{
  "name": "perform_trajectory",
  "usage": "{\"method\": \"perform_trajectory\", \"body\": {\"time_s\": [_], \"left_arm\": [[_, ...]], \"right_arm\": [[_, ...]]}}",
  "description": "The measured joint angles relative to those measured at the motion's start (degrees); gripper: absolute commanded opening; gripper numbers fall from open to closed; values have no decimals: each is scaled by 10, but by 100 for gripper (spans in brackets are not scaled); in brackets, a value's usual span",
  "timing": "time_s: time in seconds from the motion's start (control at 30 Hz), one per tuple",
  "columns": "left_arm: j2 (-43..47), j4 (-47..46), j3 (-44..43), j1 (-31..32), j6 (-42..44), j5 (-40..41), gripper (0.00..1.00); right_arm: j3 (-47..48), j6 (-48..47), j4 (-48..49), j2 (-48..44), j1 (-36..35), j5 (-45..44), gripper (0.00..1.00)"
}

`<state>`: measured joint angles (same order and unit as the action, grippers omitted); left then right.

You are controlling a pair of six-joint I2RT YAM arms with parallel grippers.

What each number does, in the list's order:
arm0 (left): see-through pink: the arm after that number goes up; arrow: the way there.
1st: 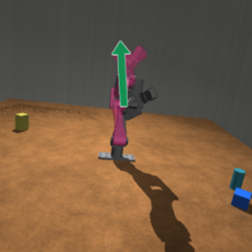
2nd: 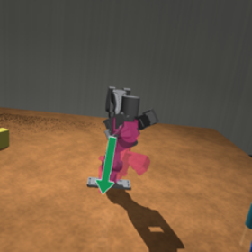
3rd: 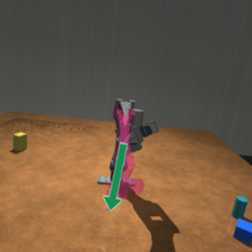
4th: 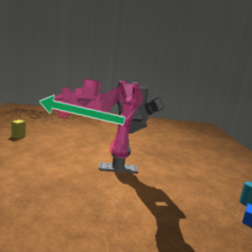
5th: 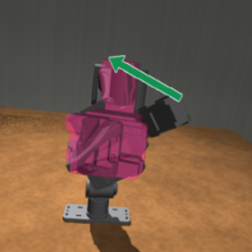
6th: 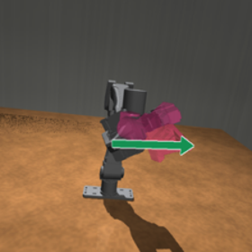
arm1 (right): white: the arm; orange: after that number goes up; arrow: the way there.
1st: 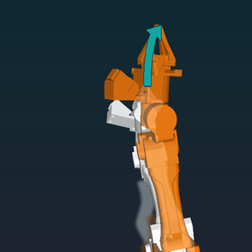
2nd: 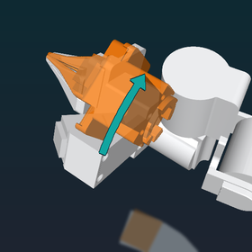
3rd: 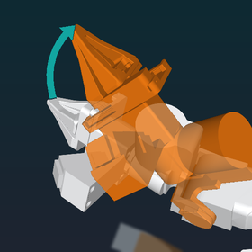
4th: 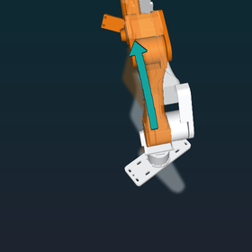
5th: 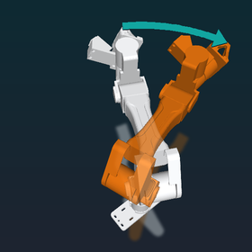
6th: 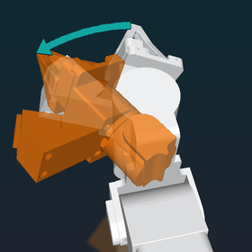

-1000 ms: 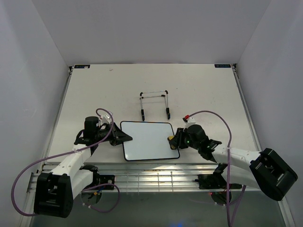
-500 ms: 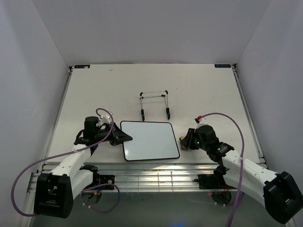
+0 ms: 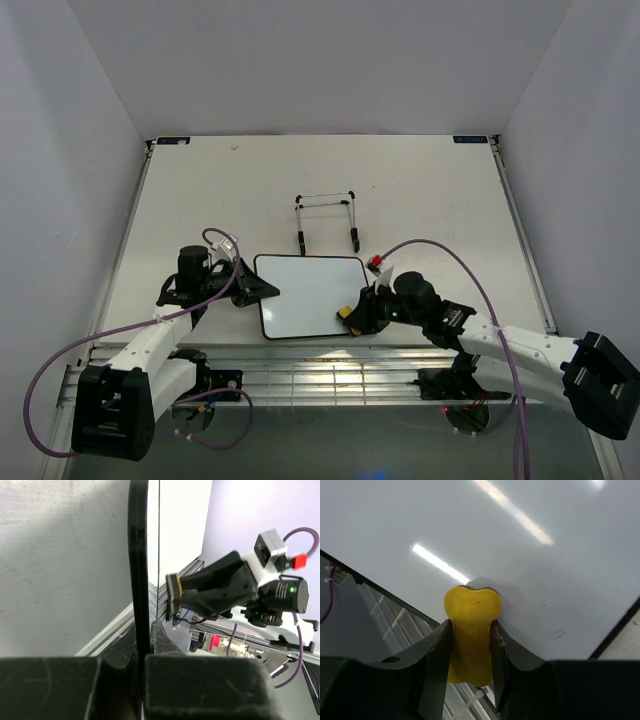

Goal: Erase the whiteboard

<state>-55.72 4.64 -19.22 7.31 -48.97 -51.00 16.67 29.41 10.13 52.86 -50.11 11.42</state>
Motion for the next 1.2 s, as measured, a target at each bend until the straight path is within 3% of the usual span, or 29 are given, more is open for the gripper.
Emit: {"method": "perform_trajectory", "body": {"time_s": [0.17,0.37,0.53,0.93,1.2], "left_arm": [[-1,-2,0,0,0,0,0],[-1,-2,0,-1,-1,4,0],[-1,-2,0,-1,-2,6,0],[-5,-2,0,-1,-4,5,0],[-5,-2,0,-1,1,0,0]], "right_arm": [[15,4,50,71,-52,-41,27],[14,48,73,98,-53,-128,27],[-8,81,104,99,-40,-150,27],[-68,96,126,79,77,-123,27],[-69,77,36,28,172,-99,28]]}}
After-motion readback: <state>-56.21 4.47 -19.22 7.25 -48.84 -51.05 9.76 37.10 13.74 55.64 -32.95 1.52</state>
